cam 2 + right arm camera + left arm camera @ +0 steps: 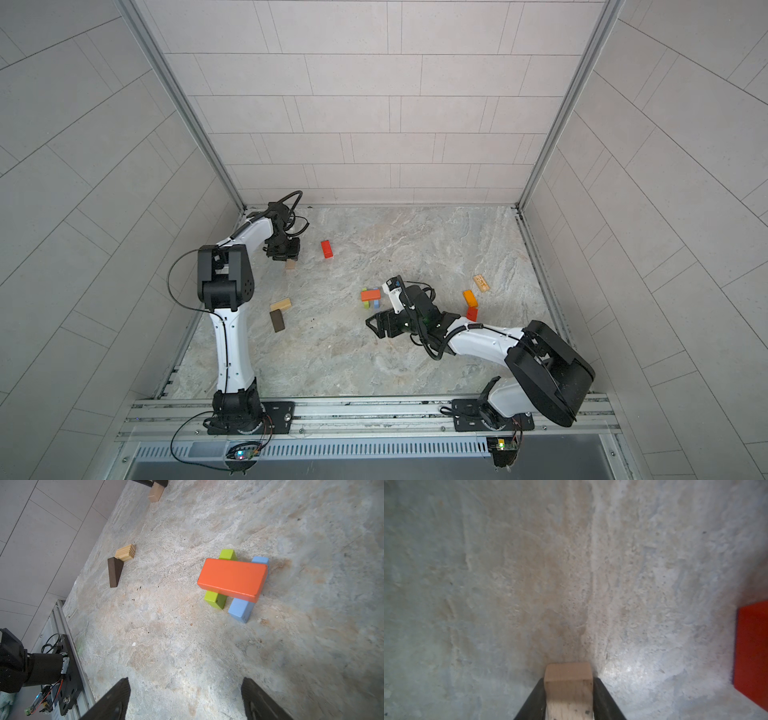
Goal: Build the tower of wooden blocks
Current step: 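Grasp the light wood plank with the left gripper while the right gripper withdraws, then lift the wood plank with the left gripper toward the right gripper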
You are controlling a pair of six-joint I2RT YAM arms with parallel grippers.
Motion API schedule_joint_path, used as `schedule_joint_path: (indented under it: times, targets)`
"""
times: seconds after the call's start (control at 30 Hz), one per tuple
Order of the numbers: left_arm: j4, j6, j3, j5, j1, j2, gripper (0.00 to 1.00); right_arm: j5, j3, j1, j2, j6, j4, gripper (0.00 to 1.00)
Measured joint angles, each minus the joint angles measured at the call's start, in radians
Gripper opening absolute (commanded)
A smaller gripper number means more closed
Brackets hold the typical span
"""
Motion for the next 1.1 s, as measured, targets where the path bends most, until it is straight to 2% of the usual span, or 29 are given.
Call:
schedule_joint_path:
  times: [0.2, 0.43, 0.63, 0.87, 1.1]
  targets:
    - [-0.001, -0.007, 0.010, 0.006, -0.002, 0.005, 0.22, 0.000, 0.000, -0.009, 0.000, 0.001, 0.000, 0.85]
    - [0.001, -0.060, 0.010, 0.026, -0.008, 0.003, 0.19, 0.000, 0.001, -0.022, -0.007, 0.001, -0.010, 0.89]
    - [0.002, -0.168, 0.007, 0.098, -0.042, -0.053, 0.18, 0.003, 0.017, -0.050, -0.073, 0.002, -0.061, 0.88]
    - [0.057, -0.372, -0.052, 0.245, -0.091, -0.257, 0.18, -0.017, 0.147, -0.094, -0.125, 0.014, -0.157, 0.70]
    - [0.117, -0.508, -0.172, 0.307, -0.196, -0.455, 0.18, -0.068, 0.250, -0.132, -0.123, 0.021, -0.250, 0.48]
